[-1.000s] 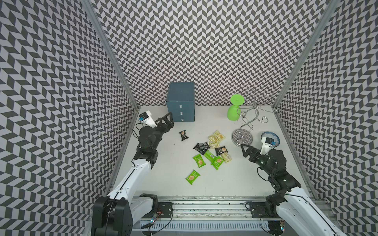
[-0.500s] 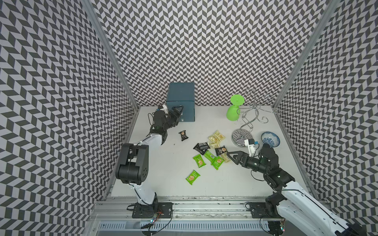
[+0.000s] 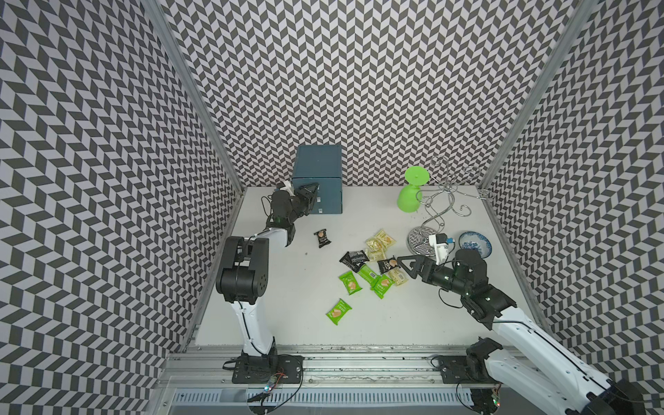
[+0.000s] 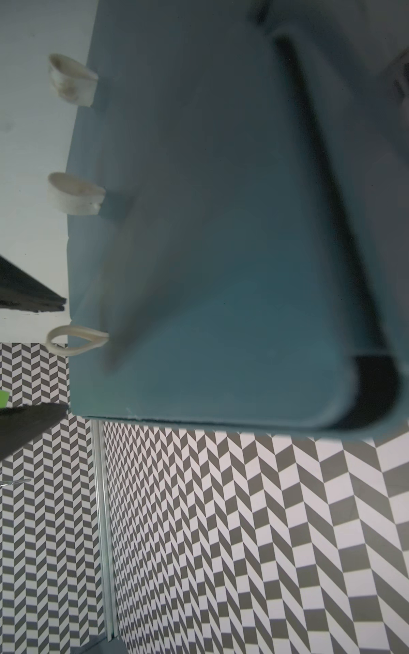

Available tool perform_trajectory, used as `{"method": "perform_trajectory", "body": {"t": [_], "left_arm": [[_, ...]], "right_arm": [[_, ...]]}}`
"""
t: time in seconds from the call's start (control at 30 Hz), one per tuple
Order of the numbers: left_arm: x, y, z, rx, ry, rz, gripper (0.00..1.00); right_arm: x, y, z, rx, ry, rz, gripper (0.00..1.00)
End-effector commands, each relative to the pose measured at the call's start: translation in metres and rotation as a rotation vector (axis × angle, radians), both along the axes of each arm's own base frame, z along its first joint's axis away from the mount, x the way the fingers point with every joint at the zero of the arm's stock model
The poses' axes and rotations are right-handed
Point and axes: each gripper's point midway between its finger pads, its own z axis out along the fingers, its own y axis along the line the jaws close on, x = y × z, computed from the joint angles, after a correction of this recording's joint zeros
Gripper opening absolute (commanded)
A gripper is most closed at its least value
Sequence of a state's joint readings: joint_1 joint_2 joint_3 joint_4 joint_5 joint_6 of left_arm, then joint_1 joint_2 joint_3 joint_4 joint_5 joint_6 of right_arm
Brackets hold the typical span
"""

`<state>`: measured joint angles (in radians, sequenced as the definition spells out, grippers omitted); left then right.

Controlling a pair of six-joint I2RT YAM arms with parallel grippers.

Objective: Place the cookies into the drawer by color
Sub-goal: Open the drawer in the storage box.

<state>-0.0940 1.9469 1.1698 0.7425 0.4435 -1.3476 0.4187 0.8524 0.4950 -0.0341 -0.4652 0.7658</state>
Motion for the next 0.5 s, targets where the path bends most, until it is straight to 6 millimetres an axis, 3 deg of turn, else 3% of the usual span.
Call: {"method": "perform_trajectory", "body": {"t": [0.0, 0.4, 0.47], "left_arm": [[0.007, -0.004, 0.022, -0.009, -0.08, -0.033, 0.36], [0.014, -0.007, 0.013, -0.031, -0.033, -0.047, 0.35], [0.015, -0.008, 0.011, -0.029, -0.028, -0.053, 0.31]], "right_arm": [[0.003, 0.001, 0.011, 0.002, -0.04, -0.007, 0.97], [0.0, -0.007, 0.004, -0.004, -0.026, -0.048, 0.97], [0.001, -0.008, 0.006, -0.004, -0.031, -0.056, 0.97]]}}
